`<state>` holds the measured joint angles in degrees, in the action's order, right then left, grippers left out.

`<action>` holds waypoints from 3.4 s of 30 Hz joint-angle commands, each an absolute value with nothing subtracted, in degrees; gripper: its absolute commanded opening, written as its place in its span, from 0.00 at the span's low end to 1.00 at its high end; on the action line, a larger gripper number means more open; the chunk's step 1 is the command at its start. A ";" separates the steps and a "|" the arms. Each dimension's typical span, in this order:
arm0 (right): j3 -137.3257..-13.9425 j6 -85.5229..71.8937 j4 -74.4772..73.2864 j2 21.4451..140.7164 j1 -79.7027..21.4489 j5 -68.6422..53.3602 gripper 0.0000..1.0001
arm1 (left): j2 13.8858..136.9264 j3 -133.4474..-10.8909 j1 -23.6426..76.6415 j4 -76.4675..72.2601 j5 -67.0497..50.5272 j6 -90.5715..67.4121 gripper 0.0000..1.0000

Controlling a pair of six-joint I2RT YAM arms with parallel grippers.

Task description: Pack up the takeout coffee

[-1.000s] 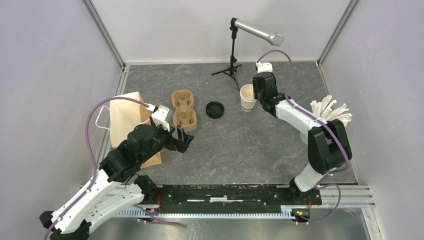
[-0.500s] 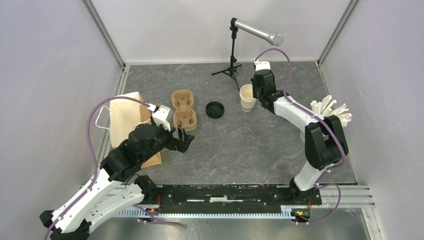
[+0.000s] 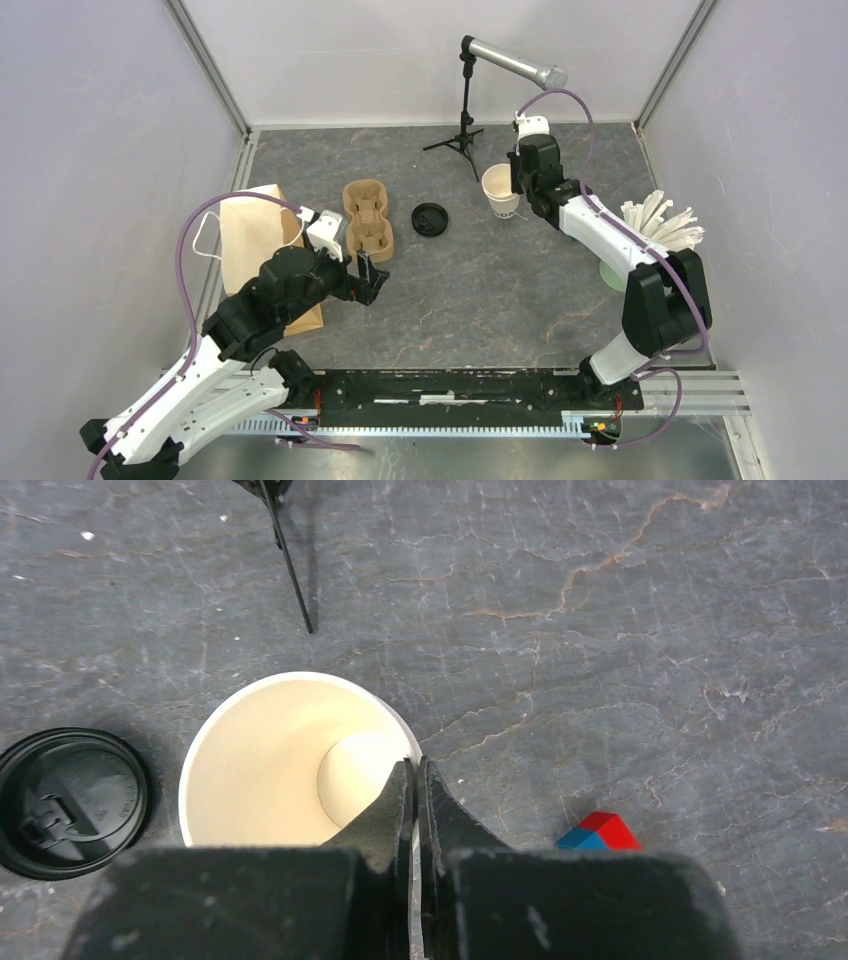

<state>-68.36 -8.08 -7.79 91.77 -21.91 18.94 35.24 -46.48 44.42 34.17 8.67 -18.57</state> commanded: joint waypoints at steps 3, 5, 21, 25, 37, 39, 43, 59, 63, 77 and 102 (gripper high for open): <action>-69.12 -9.75 -7.88 86.60 -20.81 13.95 0.00 | 35.31 -46.43 44.30 33.05 8.66 -17.14 1.00; -67.56 -11.27 -8.03 85.33 -20.30 10.00 0.00 | 35.33 -46.43 44.30 33.05 8.55 -17.14 1.00; -44.80 -16.92 -4.54 67.41 -20.30 -9.31 0.00 | 49.74 -58.38 44.30 28.59 0.55 -26.10 0.91; -43.79 -16.76 -5.01 64.35 -20.31 -9.20 0.00 | 58.83 -63.26 44.27 28.51 -1.58 -26.67 0.87; -51.56 -12.70 -11.52 59.25 -21.01 -12.24 0.00 | 61.95 -66.65 44.30 31.11 -2.57 -18.21 0.93; -50.88 -13.05 -12.10 57.81 -22.51 -13.15 0.00 | 59.59 -65.98 44.30 30.88 -2.07 -16.97 0.95; -48.58 -14.24 -12.09 55.68 -28.48 -12.90 0.00 | 54.05 -63.56 44.34 28.66 -1.46 -15.03 1.00; -39.44 -19.05 -7.50 57.49 -46.80 -2.82 0.00 | 45.44 -55.99 44.30 24.78 2.60 -12.51 1.00; -38.11 -18.86 -6.81 58.17 -48.72 -0.43 0.00 | 45.69 -55.82 44.29 25.13 3.20 -11.78 1.00; -37.41 -18.17 -7.68 60.18 -49.75 4.98 0.18 | 45.81 -54.95 44.30 25.59 4.73 -10.47 1.00; -36.33 -18.06 -14.58 31.86 -49.75 16.77 0.95 | 98.05 -90.56 38.79 37.80 11.91 -19.50 0.60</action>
<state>-36.77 -18.00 -14.68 35.92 -49.52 13.61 91.15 -85.62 41.30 35.75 12.91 -16.78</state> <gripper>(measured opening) 0.950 0.615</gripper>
